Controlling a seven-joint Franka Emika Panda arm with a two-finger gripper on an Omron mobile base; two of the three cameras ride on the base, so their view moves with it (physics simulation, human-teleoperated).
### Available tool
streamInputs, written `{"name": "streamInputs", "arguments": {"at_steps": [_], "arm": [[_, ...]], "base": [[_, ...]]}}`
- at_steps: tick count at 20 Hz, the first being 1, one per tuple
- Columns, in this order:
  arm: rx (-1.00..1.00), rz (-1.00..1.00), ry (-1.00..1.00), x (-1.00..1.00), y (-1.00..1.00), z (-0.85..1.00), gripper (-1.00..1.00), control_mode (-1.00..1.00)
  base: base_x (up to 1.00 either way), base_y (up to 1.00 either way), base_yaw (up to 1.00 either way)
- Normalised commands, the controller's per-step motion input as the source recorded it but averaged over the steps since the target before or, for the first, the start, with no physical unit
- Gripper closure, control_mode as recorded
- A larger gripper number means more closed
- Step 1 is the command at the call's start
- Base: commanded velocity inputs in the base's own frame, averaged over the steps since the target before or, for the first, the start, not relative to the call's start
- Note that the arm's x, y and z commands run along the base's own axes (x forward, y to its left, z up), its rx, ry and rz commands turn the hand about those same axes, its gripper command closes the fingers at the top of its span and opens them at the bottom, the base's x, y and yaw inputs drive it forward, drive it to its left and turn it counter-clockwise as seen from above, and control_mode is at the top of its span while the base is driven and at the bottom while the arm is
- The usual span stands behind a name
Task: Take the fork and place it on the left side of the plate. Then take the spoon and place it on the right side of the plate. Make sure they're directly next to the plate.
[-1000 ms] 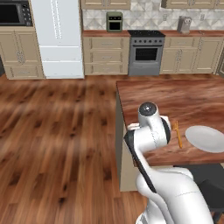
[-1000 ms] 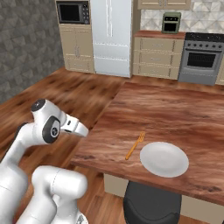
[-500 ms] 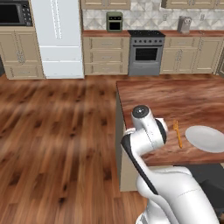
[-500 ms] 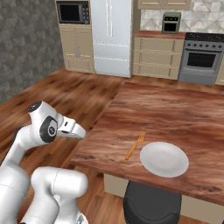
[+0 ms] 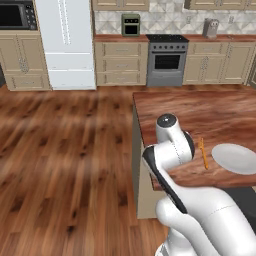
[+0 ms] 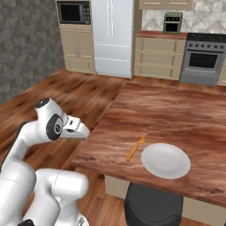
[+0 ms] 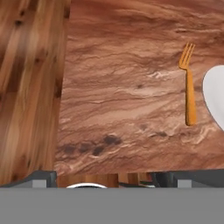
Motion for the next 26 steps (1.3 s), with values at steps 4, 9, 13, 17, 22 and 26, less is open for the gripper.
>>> {"name": "streamInputs", "arguments": {"at_steps": [4,9,13,17,22,26], "arm": [[0.0,0.04,0.0,0.0,0.0,0.0,-1.0,-1.0],[0.0,0.02,0.0,-0.08,0.0,0.0,-1.0,1.0],[0.0,0.0,0.0,0.0,0.0,0.0,-1.0,1.0],[0.0,0.0,0.0,0.0,0.0,0.0,-1.0,1.0],[0.0,0.0,0.0,0.0,0.0,0.0,-1.0,1.0],[0.0,0.0,0.0,0.0,0.0,0.0,-1.0,1.0]], "base": [[0.0,0.0,0.0],[-0.04,0.0,0.0],[-0.3,0.31,0.0],[-0.31,0.55,0.0],[-0.15,0.61,-0.02],[0.01,0.67,-0.11]]}}
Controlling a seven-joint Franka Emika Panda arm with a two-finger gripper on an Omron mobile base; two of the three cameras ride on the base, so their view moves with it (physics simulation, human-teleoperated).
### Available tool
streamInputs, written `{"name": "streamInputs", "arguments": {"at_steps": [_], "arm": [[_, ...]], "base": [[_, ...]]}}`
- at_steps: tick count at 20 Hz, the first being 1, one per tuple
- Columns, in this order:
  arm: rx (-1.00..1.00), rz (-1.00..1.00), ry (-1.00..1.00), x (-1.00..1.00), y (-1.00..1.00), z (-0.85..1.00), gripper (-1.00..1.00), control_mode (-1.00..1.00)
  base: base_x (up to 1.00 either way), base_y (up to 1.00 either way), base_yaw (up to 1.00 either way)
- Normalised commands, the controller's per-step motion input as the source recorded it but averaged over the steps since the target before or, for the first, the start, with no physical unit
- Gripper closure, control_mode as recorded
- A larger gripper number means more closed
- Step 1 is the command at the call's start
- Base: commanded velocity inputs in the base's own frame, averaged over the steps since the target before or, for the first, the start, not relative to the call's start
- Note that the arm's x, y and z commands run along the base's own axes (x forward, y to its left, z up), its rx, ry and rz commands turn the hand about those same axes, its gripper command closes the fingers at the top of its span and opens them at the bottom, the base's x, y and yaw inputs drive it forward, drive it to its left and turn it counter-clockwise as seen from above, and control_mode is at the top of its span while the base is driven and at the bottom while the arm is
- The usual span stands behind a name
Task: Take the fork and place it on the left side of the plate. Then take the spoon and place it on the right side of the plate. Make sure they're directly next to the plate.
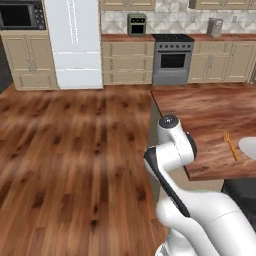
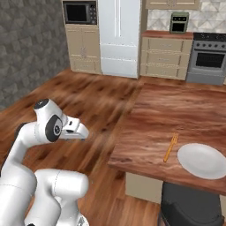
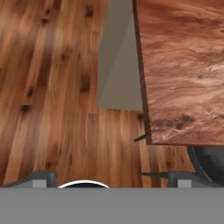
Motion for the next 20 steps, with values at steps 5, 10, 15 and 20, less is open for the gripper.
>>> {"name": "streamInputs", "arguments": {"at_steps": [5,10,15,20], "arm": [[0.0,0.0,0.0,0.0,0.0,0.0,-1.0,1.0],[0.0,0.0,0.0,0.0,0.0,0.0,-1.0,1.0],[0.0,0.0,0.0,0.0,0.0,0.0,-1.0,1.0],[0.0,0.0,0.0,0.0,0.0,0.0,-1.0,1.0]], "base": [[0.35,0.76,-0.23],[0.71,0.6,-0.25],[1.0,0.18,-0.19],[1.0,0.08,-0.15]]}}
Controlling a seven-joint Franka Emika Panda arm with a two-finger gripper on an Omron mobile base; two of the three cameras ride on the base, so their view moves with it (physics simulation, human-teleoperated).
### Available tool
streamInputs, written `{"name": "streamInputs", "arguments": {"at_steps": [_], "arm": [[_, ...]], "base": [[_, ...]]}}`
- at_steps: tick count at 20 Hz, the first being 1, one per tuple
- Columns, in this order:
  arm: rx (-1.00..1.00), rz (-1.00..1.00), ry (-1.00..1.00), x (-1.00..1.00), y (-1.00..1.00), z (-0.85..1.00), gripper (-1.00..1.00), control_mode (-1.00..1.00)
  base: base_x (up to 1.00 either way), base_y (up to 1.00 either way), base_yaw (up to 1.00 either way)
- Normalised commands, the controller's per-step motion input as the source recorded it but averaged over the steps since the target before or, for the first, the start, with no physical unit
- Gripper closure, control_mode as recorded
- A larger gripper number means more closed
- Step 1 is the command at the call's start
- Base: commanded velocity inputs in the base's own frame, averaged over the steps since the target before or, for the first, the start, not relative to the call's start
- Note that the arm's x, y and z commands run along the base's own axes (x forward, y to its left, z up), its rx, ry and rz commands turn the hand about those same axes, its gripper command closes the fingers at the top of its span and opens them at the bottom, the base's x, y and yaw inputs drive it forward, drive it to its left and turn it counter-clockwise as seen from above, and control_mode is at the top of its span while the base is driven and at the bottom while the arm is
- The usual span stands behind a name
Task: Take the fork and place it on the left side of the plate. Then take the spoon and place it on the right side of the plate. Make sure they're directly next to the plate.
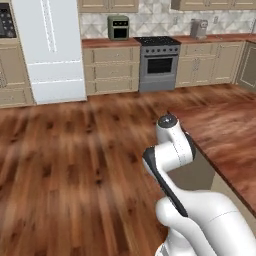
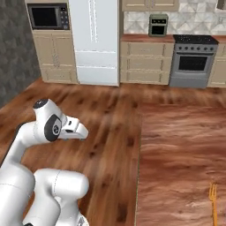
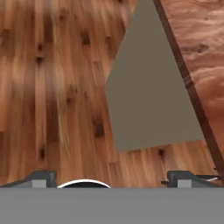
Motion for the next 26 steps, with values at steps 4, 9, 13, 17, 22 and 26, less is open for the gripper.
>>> {"name": "streamInputs", "arguments": {"at_steps": [4,9,13,17,22,26], "arm": [[0.0,0.0,0.0,0.0,0.0,0.0,-1.0,1.0],[0.0,0.0,0.0,0.0,0.0,0.0,-1.0,1.0],[0.0,0.0,0.0,0.0,0.0,0.0,-1.0,1.0],[0.0,0.0,0.0,0.0,0.0,0.0,-1.0,1.0],[0.0,0.0,0.0,0.0,0.0,0.0,-1.0,1.0],[0.0,0.0,0.0,0.0,0.0,0.0,-1.0,1.0]], "base": [[1.0,0.21,-0.16],[1.0,0.37,-0.18],[1.0,0.39,-0.19],[1.0,0.4,-0.19],[1.0,0.41,-0.19],[1.0,0.33,-0.19]]}}
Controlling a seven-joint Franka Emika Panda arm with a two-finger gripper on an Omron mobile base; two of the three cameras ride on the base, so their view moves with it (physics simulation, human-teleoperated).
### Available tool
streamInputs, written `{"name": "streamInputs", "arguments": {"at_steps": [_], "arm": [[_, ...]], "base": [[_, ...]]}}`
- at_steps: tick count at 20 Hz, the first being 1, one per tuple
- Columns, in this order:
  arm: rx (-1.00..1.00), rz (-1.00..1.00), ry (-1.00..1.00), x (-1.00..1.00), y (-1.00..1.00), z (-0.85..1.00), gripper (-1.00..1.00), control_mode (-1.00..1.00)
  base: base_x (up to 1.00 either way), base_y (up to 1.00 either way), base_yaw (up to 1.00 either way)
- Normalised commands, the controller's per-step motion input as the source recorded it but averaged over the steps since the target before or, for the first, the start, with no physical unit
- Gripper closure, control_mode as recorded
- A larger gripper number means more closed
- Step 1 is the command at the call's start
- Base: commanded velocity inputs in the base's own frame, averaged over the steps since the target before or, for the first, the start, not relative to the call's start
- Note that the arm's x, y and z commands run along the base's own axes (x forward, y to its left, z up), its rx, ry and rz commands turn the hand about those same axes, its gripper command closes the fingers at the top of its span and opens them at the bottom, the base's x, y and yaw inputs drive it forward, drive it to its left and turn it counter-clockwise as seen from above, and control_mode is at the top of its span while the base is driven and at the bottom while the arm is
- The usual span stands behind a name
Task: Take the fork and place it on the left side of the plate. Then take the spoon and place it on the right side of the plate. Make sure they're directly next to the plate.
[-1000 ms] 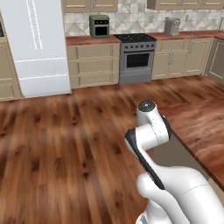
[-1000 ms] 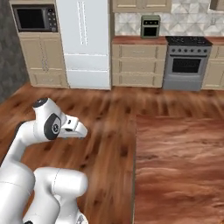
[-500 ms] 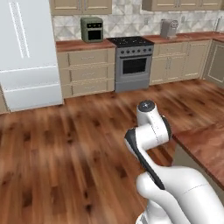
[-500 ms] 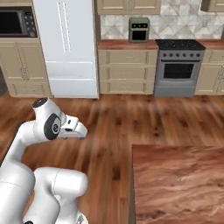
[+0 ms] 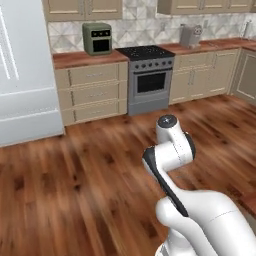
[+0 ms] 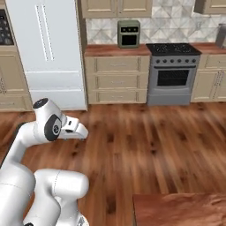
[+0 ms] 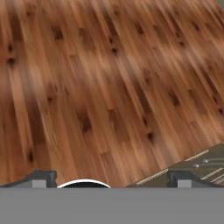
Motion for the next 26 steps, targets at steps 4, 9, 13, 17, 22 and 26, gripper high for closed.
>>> {"name": "streamInputs", "arguments": {"at_steps": [4,9,13,17,22,26], "arm": [[0.0,0.0,0.0,0.0,0.0,0.0,-1.0,1.0],[0.0,0.0,0.0,0.0,0.0,0.0,-1.0,1.0],[0.0,0.0,0.0,0.0,0.0,0.0,-1.0,1.0],[0.0,0.0,0.0,0.0,0.0,0.0,-1.0,1.0],[0.0,0.0,0.0,0.0,0.0,0.0,-1.0,1.0],[0.0,0.0,0.0,0.0,0.0,0.0,-1.0,1.0]], "base": [[1.0,0.26,-0.18],[1.0,0.08,-0.14],[1.0,0.0,-0.07],[1.0,-0.11,-0.01],[1.0,-0.45,0.0],[1.0,-0.79,0.0]]}}
